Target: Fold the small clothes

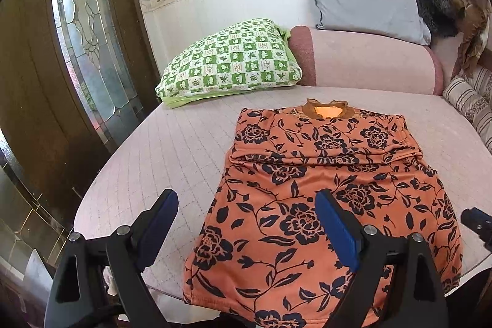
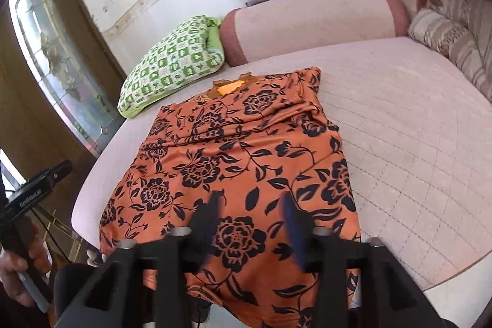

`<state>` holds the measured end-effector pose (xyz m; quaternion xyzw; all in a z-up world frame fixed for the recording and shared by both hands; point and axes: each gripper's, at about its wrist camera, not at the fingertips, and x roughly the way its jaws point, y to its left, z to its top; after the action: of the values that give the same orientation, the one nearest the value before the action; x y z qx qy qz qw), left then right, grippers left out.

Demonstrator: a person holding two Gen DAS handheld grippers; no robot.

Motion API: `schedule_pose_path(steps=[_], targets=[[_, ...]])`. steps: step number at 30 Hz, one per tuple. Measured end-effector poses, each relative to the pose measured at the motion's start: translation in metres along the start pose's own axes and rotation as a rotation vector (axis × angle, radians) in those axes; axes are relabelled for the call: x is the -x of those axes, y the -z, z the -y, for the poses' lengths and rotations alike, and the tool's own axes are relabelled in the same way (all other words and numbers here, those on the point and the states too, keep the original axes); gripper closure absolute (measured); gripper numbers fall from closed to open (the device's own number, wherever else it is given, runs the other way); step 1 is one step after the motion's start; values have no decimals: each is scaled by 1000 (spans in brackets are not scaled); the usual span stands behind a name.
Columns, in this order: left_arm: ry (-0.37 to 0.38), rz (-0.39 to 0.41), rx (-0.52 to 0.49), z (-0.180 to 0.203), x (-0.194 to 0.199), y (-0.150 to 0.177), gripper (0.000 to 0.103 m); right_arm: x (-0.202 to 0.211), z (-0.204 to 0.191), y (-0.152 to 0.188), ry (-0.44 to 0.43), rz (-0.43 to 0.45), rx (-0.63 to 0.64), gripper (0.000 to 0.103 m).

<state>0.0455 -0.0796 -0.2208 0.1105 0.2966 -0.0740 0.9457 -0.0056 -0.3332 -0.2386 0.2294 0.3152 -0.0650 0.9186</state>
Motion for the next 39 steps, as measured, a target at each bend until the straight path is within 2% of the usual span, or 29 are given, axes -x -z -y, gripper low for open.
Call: schedule_pose_path(steps=[3, 11, 15, 19, 25, 31, 34, 36, 39], targets=[[-12, -10, 1, -2, -3, 3, 12, 1, 10, 0, -36, 14, -54, 31], [-27, -45, 3, -2, -15, 11, 12, -10, 24, -1, -28, -23, -104, 31], [-8, -117, 27, -9, -31, 24, 12, -13, 30, -1, -30, -35, -117, 31], [-38, -202, 43, -27, -51, 49, 12, -23, 47, 0, -36, -89, -179, 31], [-19, -338, 177, -78, -78, 86, 13, -39, 93, 7, -77, -182, -394, 31], [7, -402, 308, -117, -93, 98, 14, -45, 117, 16, -59, -231, -505, 31], [31, -416, 322, -125, -96, 101, 32, -46, 126, 21, -66, -251, -535, 31], [76, -445, 341, -129, -101, 103, 57, -45, 128, 22, -79, -261, -531, 31], [119, -484, 366, -132, -110, 107, 61, -44, 132, 25, -99, -281, -536, 31]])
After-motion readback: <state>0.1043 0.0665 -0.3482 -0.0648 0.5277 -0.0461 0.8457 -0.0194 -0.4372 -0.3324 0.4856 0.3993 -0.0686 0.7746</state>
